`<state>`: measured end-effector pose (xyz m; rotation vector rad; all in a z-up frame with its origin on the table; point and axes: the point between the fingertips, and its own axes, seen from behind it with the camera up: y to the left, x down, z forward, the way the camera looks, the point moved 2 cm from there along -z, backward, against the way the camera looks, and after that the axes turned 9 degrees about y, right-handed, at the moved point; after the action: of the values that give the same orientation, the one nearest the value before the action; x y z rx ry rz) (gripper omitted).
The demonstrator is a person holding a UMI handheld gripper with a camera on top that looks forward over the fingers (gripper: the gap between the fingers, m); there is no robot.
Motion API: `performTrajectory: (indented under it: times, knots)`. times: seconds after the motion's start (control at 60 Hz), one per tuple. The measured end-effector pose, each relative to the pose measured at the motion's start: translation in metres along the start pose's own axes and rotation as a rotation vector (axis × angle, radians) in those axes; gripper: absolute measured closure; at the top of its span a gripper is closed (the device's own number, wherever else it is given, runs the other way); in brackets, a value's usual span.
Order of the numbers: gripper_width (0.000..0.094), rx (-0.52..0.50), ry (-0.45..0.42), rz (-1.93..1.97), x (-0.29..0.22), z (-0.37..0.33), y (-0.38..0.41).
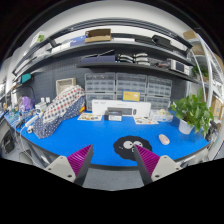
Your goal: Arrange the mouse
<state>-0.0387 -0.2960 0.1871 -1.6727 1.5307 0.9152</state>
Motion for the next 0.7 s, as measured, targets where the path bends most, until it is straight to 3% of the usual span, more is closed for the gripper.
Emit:
performTrajectory:
  times: [0.283,0.533,0.7]
  knots:
    - [0.0109,0.046,0.091,0.023,0.056,0.018,-0.052]
    - [0.0114,0.139,0.206,0.051,0.109,0.054,-0.161]
    - [0.0116,0.192,0.255,0.073,0.113,0.096,-0.235]
